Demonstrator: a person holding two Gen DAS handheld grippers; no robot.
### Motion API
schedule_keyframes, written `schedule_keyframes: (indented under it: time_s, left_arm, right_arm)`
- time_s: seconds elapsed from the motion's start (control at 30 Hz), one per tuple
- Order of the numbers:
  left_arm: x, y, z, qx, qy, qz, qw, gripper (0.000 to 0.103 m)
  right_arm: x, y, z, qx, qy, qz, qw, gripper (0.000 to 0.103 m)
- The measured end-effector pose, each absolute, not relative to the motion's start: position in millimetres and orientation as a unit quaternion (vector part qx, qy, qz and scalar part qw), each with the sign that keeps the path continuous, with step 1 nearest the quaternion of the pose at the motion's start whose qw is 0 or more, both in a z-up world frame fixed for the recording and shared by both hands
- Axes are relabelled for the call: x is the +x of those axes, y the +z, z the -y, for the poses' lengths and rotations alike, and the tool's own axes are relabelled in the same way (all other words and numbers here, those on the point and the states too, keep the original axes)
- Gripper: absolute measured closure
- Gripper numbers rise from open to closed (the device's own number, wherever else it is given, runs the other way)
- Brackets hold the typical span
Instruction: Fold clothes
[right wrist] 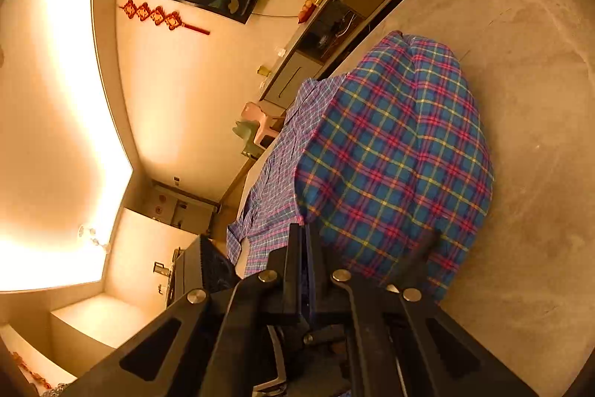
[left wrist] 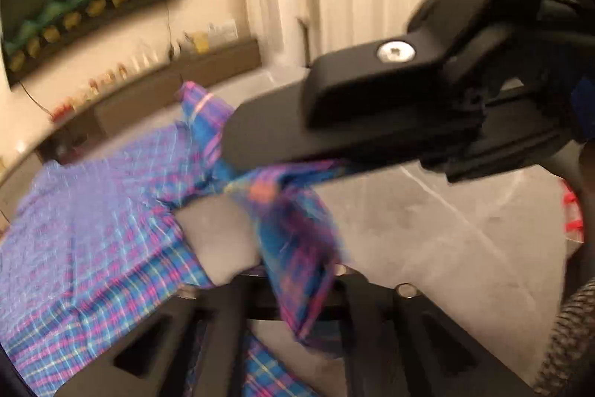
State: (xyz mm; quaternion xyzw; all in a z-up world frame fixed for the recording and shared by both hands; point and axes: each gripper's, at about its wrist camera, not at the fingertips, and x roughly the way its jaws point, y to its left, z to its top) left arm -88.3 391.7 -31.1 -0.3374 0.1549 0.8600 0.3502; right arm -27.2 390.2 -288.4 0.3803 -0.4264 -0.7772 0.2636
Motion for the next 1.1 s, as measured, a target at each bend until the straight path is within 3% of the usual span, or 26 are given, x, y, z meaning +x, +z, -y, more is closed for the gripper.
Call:
schedule_keyframes:
  time_s: [0.07,0.1,0.13,0.17,0.2,0.4,0.57,0.63,0.67,0.7,0.87,1.1]
  left_arm:
    - [-96,-16,-382,-0.365,0.850,-0.130,0.357,0.103]
    - [-101,-7,-376,-0.381,0.845,-0.115,0.358,0.103]
    - [-107,3,-370,-0.394,0.840,-0.103,0.358,0.103]
    - [-115,13,-363,-0.409,0.835,-0.093,0.356,0.103]
    - [-125,25,-356,-0.423,0.831,-0.084,0.352,0.103]
    - [-188,89,-333,-0.468,0.818,-0.092,0.320,0.103]
    - [-215,146,-312,-0.442,0.841,-0.131,0.282,0.103]
    - [-227,168,-295,-0.433,0.852,-0.135,0.261,0.103]
    - [-229,177,-285,-0.426,0.859,-0.137,0.250,0.103]
    - [-232,187,-272,-0.418,0.865,-0.137,0.240,0.103]
    - [-244,237,-198,-0.378,0.897,-0.121,0.197,0.103]
    - [-255,281,-55,-0.339,0.931,-0.048,0.125,0.103]
  right_arm:
    - [-31,-286,-397,0.371,-0.789,0.425,0.243,0.097]
    - [-29,-283,-403,0.365,-0.797,0.424,0.229,0.086]
    - [-24,-279,-408,0.359,-0.809,0.418,0.205,0.074]
    - [-16,-274,-414,0.351,-0.822,0.411,0.179,0.046]
    - [-9,-270,-419,0.343,-0.834,0.404,0.153,0.033]
    - [52,-282,-367,0.406,-0.848,0.323,0.108,0.032]
    - [98,-316,-295,0.498,-0.845,0.172,0.087,0.032]
    - [108,-318,-276,0.501,-0.858,0.090,0.069,0.041]
    - [109,-317,-270,0.502,-0.861,0.059,0.063,0.075]
    - [108,-315,-265,0.502,-0.862,0.034,0.058,0.098]
    - [110,-294,-259,0.477,-0.877,-0.011,0.044,0.099]
    - [123,-199,-186,0.396,-0.908,-0.063,0.125,0.099]
